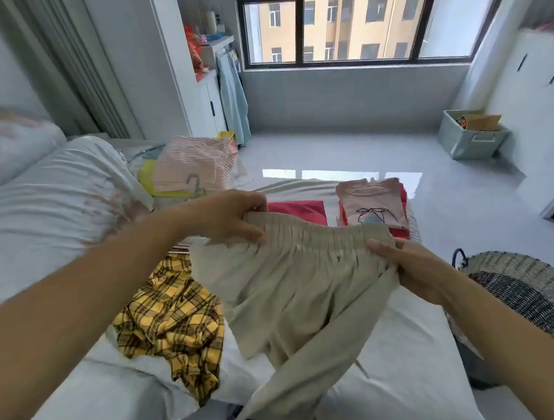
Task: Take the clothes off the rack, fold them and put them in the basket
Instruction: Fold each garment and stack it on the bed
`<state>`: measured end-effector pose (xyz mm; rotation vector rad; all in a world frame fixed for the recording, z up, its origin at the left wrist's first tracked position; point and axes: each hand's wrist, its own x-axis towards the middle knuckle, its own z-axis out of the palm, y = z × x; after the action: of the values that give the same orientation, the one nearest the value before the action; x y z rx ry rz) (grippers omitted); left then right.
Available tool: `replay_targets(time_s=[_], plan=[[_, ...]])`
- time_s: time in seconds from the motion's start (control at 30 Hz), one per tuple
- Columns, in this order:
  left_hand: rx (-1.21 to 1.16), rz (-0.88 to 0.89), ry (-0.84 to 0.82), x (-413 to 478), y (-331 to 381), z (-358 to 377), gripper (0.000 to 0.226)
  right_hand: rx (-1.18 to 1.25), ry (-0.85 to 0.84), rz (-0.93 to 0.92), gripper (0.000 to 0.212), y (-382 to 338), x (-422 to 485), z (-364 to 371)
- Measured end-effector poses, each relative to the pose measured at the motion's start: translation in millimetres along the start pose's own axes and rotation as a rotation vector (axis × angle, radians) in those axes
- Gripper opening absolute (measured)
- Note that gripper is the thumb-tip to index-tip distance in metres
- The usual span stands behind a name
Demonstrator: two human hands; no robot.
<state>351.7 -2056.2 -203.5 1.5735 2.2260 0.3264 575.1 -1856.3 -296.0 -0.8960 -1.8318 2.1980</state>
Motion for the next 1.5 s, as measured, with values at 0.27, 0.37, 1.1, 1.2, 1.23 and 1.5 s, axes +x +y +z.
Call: replay_targets(time_s=[0.27, 0.37, 1.1, 1.2, 1.23, 1.5], plan=[[0.293, -0.142, 0.070, -47, 26, -84, 0.026, -0.195, 0.150, -0.489, 0.050, -110, -47, -9], [-0.208, -0.174, 0.080, -56, 15, -101, 0.021, -0.198, 0.162, -0.492, 0.034, -135, -50, -6], [-1.082, 0.269, 0.346, 2, 103, -19, 0.021, 0.015, 0.186, -0.540, 0.012, -158, -51, 37], [-1.026, -0.001, 0.461, 13, 60, -3, 0.014, -0.031, 0.151, -0.589, 0.010, -197, -67, 20], [-0.993, -0.090, 0.415, 18, 49, 10, 0.012, -0.042, 0.122, -0.615, 0.017, -211, -74, 16], [-1.166, -0.129, 0.060, 37, 76, 87, 0.066, 0.024, -0.023, -0.777, 0.024, -286, -106, 4]])
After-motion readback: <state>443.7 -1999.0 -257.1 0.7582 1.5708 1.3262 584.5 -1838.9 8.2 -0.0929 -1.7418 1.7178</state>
